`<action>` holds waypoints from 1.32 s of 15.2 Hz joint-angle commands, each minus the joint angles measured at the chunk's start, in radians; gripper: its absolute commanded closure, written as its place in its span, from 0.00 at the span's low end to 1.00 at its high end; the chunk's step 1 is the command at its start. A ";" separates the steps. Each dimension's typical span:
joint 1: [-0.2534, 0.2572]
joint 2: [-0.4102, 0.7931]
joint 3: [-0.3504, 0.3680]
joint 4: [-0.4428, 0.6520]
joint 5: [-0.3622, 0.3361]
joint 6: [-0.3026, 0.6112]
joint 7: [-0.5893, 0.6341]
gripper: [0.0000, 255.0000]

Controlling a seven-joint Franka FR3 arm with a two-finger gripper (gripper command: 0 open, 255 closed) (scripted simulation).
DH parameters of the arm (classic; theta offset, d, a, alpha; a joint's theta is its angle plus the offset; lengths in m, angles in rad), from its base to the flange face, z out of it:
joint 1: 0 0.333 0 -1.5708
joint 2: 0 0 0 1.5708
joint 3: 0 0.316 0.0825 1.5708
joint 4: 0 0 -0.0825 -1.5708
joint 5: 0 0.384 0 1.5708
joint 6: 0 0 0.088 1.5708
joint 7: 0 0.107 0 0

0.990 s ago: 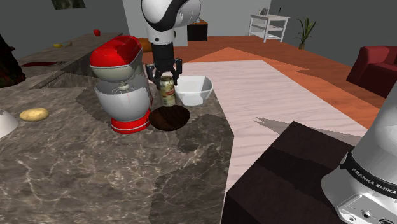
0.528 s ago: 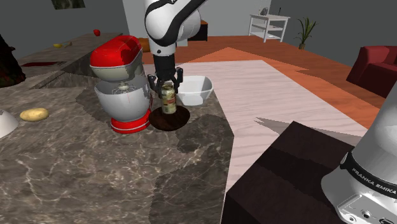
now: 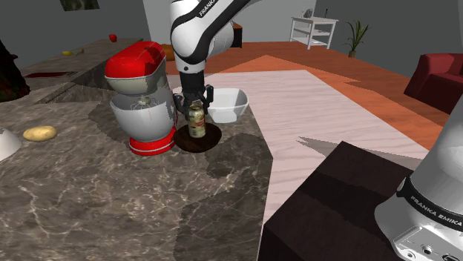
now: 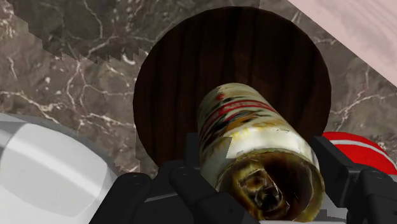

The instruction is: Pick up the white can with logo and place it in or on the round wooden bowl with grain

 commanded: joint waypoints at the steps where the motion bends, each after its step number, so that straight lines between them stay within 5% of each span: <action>1: 0.000 0.000 0.000 0.000 0.000 0.001 0.000 1.00; 3: 0.000 0.000 0.000 0.000 0.000 0.001 0.000 1.00; 4: 0.000 0.000 0.000 0.000 0.000 0.001 0.000 0.00; 20: -0.005 -0.068 0.008 0.031 0.014 -0.098 -0.009 0.00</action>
